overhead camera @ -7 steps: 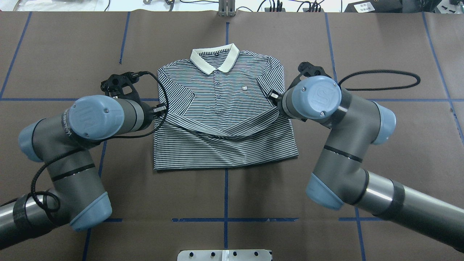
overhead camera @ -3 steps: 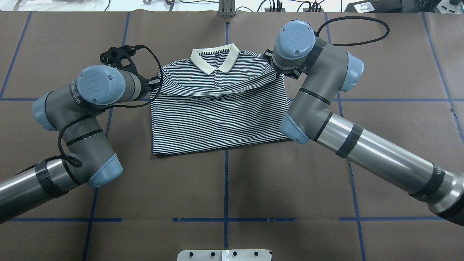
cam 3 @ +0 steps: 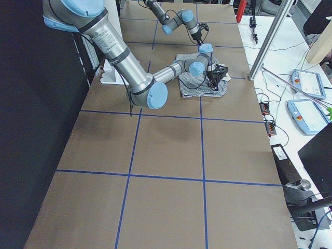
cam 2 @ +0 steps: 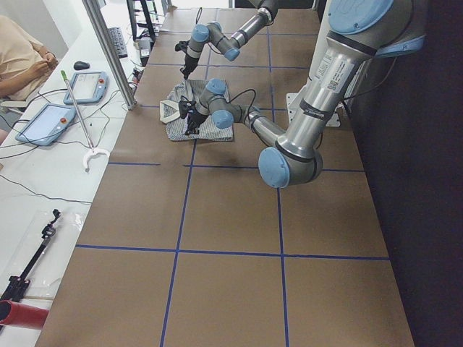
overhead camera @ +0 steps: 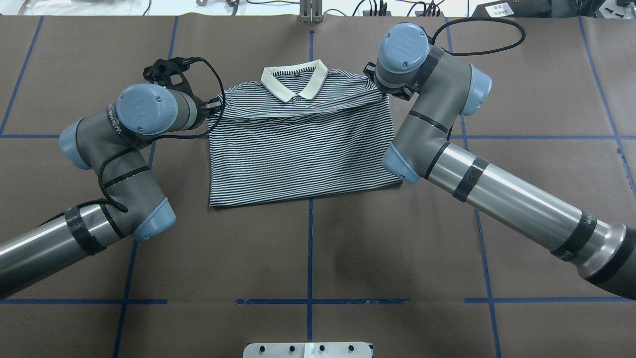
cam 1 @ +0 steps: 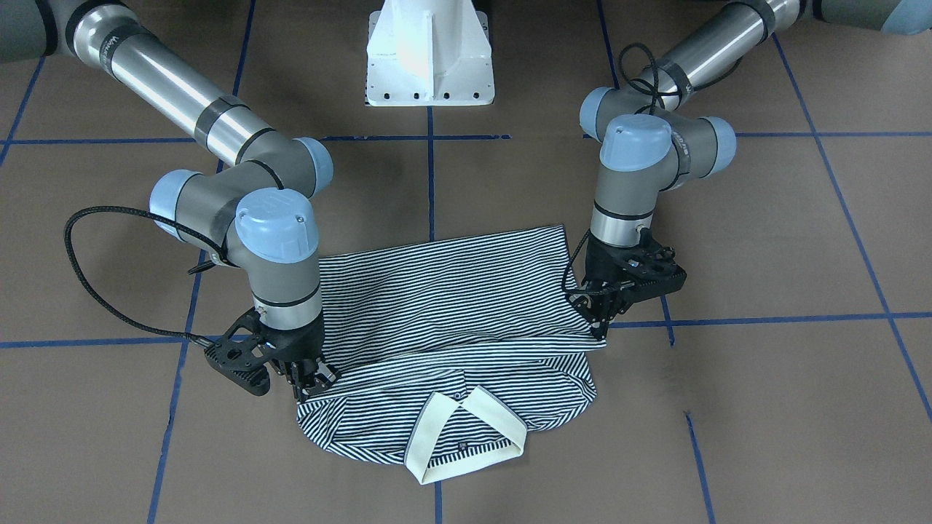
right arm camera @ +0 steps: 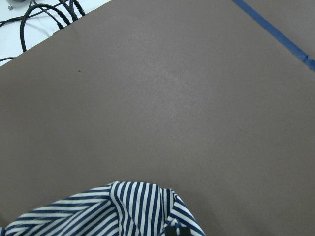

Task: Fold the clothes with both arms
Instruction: 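Lift the hem and fold it toward the collar with both grippers, then lay the hem down near the collar and open both grippers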

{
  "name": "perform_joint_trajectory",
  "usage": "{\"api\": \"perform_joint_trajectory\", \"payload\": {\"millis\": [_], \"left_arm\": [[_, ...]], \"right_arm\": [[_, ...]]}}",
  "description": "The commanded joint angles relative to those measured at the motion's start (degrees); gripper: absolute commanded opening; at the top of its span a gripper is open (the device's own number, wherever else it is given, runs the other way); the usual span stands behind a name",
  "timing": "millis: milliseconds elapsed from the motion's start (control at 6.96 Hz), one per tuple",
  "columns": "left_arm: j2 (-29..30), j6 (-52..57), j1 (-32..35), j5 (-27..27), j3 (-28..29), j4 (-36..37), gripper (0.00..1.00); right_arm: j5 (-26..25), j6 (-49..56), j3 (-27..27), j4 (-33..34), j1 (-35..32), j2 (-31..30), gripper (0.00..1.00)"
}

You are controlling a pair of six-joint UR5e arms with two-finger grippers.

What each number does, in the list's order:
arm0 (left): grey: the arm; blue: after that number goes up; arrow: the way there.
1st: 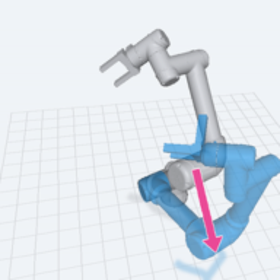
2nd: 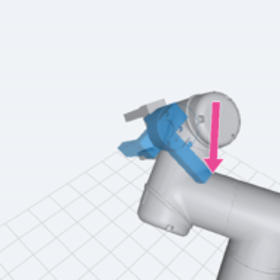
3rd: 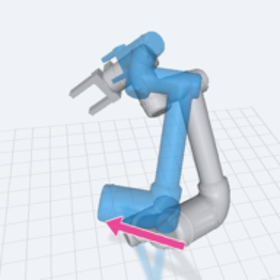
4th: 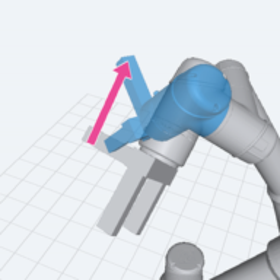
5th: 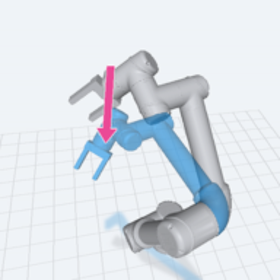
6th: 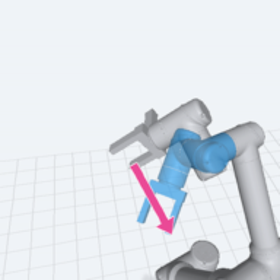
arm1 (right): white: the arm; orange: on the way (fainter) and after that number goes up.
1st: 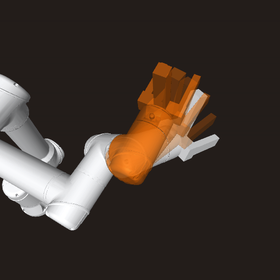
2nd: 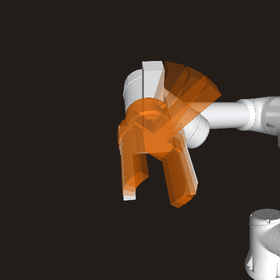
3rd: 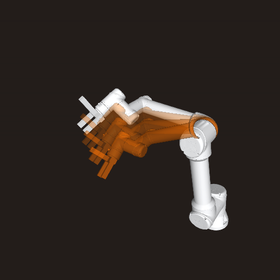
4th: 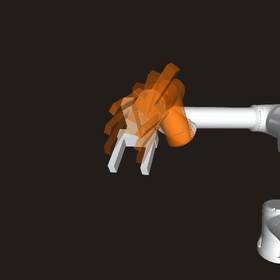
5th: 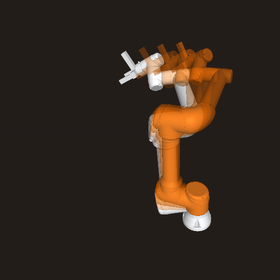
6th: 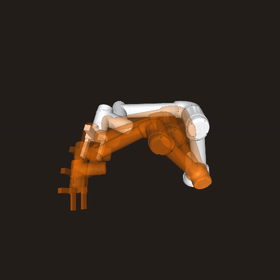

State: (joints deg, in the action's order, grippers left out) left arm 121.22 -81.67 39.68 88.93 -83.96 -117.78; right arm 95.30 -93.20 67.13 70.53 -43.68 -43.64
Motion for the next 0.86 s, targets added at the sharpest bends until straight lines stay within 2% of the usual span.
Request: {"api": "perform_joint_trajectory", "payload": {"millis": [0, 431, 719], "left_arm": [[1.0, 0.3, 0.8, 0.0, 1.2, -1.1, 0.00], [2.8, 0.4, 0.9, -0.1, 3.8, -1.2, 0.00], [3.1, 0.3, 0.9, -0.1, 7.4, -5.5, 0.00]], "right_arm": [[0.8, 0.8, -1.0, -0.9, -1.2, 0.3, 0.00], [0.9, 0.8, -1.1, -0.9, -1.1, 0.4, 0.00], [0.9, 1.1, -2.1, -1.0, -1.1, 0.8, 0.00]]}}
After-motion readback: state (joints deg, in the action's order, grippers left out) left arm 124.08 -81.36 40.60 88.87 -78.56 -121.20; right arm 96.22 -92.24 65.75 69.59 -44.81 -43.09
